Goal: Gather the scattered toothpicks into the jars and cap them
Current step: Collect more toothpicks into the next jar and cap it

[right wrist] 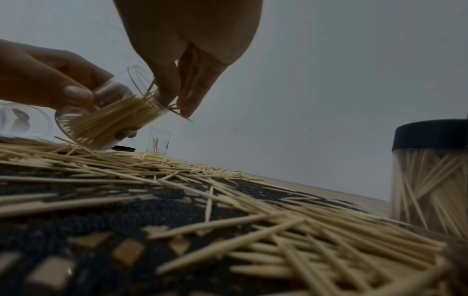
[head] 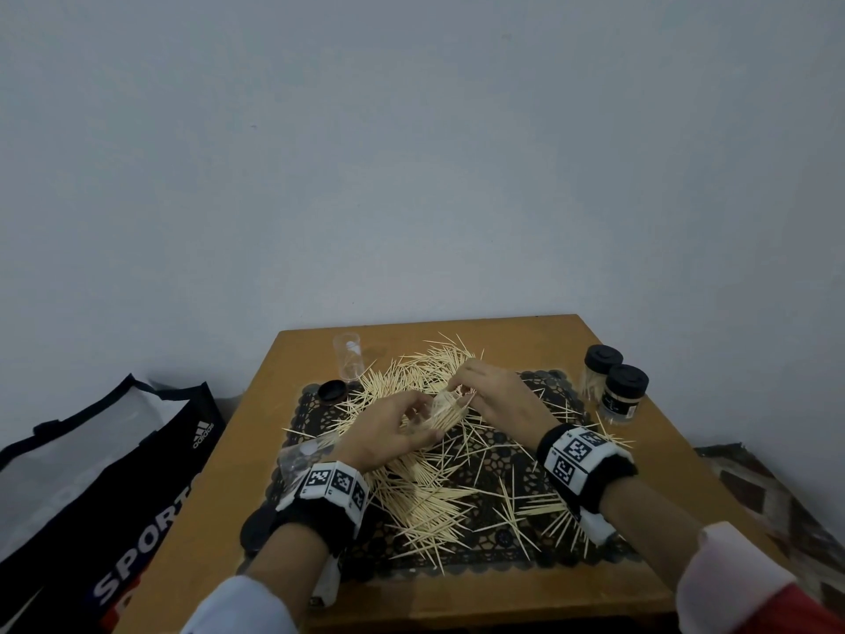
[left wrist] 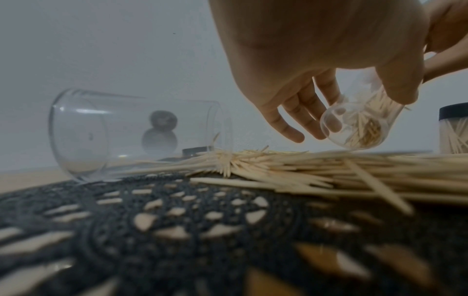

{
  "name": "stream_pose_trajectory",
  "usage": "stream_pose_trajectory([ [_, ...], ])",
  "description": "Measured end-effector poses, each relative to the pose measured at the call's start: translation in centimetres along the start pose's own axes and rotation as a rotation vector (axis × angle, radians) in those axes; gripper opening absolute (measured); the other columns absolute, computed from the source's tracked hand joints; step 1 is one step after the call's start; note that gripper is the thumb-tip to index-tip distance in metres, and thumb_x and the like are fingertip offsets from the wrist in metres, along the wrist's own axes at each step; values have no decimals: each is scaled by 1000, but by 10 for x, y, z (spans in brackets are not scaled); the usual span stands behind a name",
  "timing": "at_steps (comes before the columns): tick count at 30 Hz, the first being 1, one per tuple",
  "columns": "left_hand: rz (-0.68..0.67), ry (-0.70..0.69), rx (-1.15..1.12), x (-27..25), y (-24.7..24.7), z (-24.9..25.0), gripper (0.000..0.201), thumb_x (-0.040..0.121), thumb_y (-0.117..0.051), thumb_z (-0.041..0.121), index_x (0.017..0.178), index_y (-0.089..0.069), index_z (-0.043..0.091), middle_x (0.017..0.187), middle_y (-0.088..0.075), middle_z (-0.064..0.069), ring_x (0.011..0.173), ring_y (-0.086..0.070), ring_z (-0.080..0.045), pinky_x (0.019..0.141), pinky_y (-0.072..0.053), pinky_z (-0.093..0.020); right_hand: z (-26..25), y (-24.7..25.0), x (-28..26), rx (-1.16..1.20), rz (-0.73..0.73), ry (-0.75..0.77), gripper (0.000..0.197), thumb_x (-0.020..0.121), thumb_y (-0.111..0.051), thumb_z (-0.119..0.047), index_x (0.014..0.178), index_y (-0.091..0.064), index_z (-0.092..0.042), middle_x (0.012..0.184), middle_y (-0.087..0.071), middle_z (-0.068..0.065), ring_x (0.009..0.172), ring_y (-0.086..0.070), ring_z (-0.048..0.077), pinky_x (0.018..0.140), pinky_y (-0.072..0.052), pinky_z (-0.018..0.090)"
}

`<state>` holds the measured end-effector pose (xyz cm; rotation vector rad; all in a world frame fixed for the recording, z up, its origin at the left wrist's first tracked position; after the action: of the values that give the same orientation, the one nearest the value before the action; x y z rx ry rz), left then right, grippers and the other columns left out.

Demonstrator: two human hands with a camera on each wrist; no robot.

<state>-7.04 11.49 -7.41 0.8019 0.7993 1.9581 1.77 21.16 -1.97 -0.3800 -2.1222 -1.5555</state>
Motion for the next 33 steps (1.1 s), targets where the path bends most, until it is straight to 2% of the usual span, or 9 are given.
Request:
stream_pose_trajectory([
  [6, 22, 3, -8, 1, 1, -1, 46, 85, -70, 47, 118, -58, 19, 99, -60, 11, 83, -55, 1, 70, -41, -15, -1, -1, -2, 12, -39, 14, 27, 81, -55, 15, 94, -72, -2, 93, -71, 8, 82, -67, 19, 75, -56, 25],
  [10, 81, 16, 10, 0, 7, -4, 46, 83, -69, 51, 118, -57, 23, 100, -61, 13, 85, -56, 1, 70, -43, -19, 13, 0, -3, 82, -24, -128, 41, 85, -47, 12, 117, -65, -8, 114, -68, 4, 98, -62, 10, 85, -44, 11],
  [11, 99, 18, 16, -1, 9, -4, 46, 83, -68, 53, 116, -57, 24, 99, -60, 15, 84, -55, 2, 69, -42, -18, 16, 0, -4, 111, -34, -161, 43, 87, -45, 8, 122, -61, -9, 118, -66, 4, 101, -61, 9, 86, -44, 11],
  [14, 126, 6, 28, -1, 12, -3, 46, 84, -67, 54, 116, -56, 24, 98, -59, 15, 84, -54, 4, 68, -40, -16, 18, -8, -8, 129, -137, -200, 48, 87, -42, -12, 134, -50, -14, 129, -59, 2, 107, -59, 15, 90, -51, 30],
  [16, 132, -6, 24, -1, 12, 0, 46, 84, -68, 53, 117, -57, 23, 98, -59, 15, 84, -54, 4, 68, -41, -16, 19, -11, -9, 106, -167, -207, 43, 94, -43, -22, 136, -49, -14, 134, -55, 1, 114, -55, 12, 95, -48, 31],
  [21, 105, -12, 6, -1, 9, 0, 49, 84, -69, 50, 121, -57, 20, 102, -61, 10, 89, -58, -5, 75, -47, -19, 16, -2, -3, 116, -29, -141, 17, 96, -55, -11, 108, -66, -6, 102, -67, 0, 75, -54, -6, 72, -45, 8],
  [23, 81, -10, 3, -1, 7, 0, 51, 83, -70, 49, 123, -57, 21, 106, -63, 9, 91, -59, -5, 76, -48, -21, 15, 1, -3, 96, 15, -104, 13, 92, -60, -7, 100, -70, -4, 93, -65, -2, 74, -50, -9, 74, -42, 4],
  [27, 34, -26, 16, 0, 3, 2, 52, 84, -70, 49, 125, -57, 21, 107, -62, 9, 92, -60, -6, 74, -45, -15, 13, 3, -2, 106, 34, -77, 8, 88, -65, -7, 93, -71, -5, 89, -66, -1, 77, -56, 4, 75, -44, 5],
  [33, 45, -20, 7, 0, 3, -1, 50, 83, -71, 50, 123, -58, 24, 107, -63, 9, 91, -59, -4, 71, -42, -15, 5, 4, -2, 148, 3, -17, 9, 85, -67, -3, 92, -73, -7, 87, -71, 1, 74, -61, 3, 70, -46, 7],
])
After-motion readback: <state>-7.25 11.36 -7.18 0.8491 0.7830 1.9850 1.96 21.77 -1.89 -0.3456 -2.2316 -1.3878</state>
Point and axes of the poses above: each hand's wrist, its own x-axis towards the middle knuckle, its own y-axis out of the back of the hand, z = x × y, the point moved 9 cm from there along x, towards the middle knuckle
